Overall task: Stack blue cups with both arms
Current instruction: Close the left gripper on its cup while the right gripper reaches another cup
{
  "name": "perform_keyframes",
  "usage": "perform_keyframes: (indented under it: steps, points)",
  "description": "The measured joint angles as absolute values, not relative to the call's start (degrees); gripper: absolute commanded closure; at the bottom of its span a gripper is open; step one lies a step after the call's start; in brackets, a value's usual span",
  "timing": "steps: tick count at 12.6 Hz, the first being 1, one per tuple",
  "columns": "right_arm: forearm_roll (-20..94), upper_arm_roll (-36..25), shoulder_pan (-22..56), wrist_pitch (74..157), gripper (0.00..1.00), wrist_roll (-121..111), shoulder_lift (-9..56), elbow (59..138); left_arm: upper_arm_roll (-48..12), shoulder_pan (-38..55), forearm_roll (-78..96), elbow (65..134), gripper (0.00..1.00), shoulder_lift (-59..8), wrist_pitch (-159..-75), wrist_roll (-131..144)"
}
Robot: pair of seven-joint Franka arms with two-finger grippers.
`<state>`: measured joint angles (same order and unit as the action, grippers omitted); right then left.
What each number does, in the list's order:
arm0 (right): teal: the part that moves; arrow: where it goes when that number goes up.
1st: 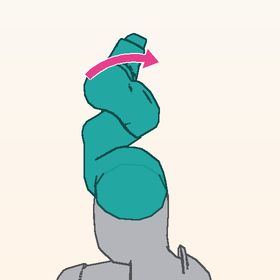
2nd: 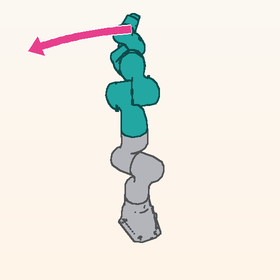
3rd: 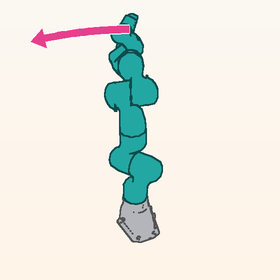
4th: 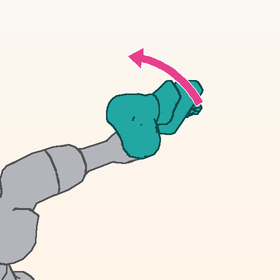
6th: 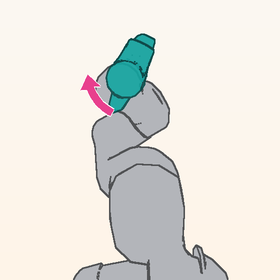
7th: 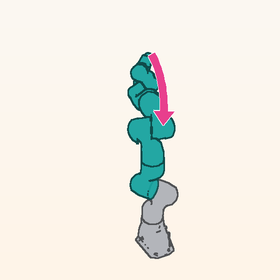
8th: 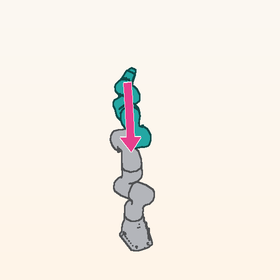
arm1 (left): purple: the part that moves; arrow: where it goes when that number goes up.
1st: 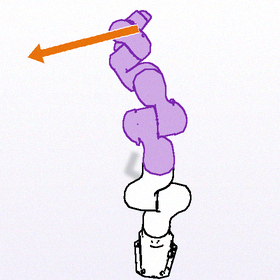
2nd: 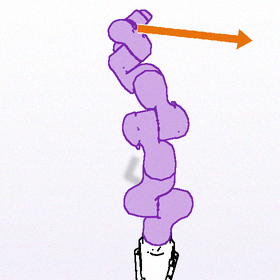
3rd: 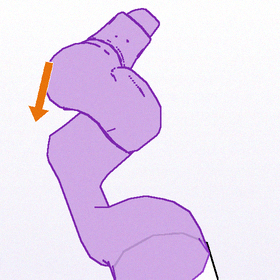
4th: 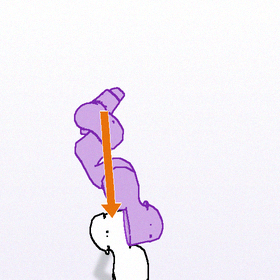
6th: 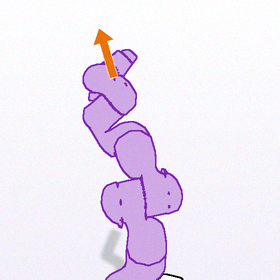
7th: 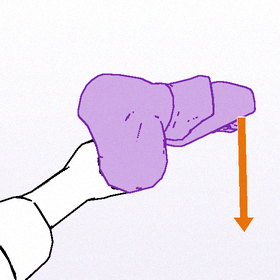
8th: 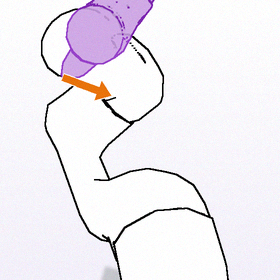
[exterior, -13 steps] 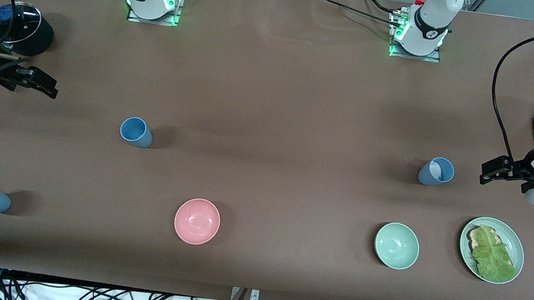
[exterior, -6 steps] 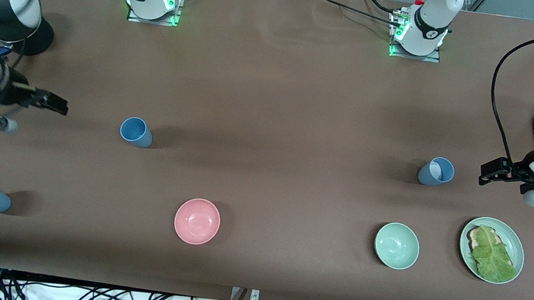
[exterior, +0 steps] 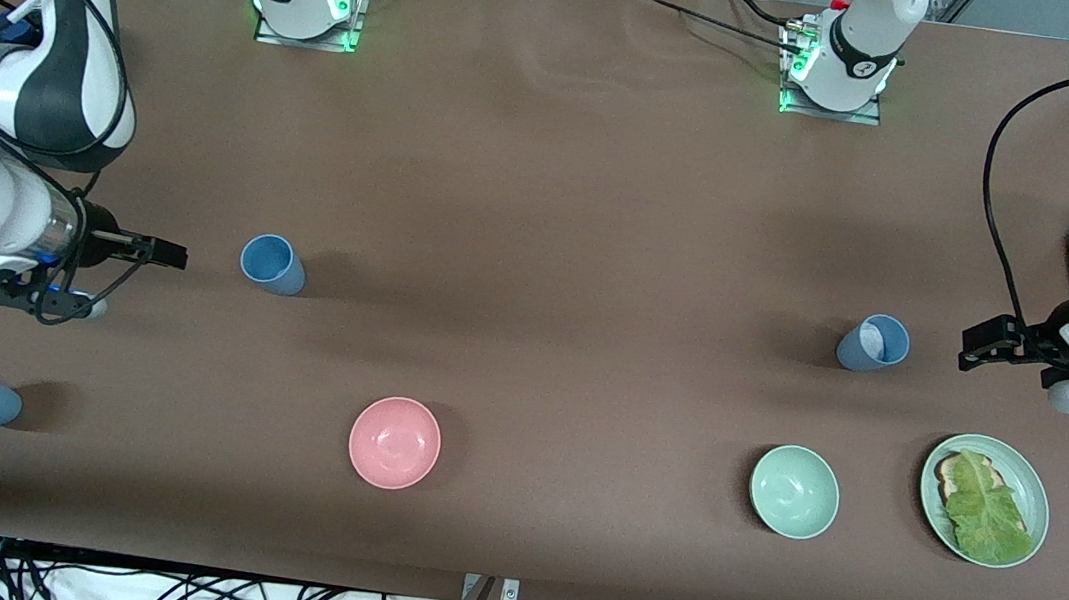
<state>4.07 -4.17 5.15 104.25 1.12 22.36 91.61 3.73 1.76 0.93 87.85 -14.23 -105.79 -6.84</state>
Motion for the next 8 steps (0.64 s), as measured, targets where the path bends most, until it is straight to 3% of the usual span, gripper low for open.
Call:
perform_keyframes:
  steps: [8]
  points:
    - [4.71, -0.58, 5.58, 118.40, 0.00, 0.18, 22.18, 104.43, 4.42, -1.40, 0.89, 88.09, 0.00, -19.24, -105.65, -6.82]
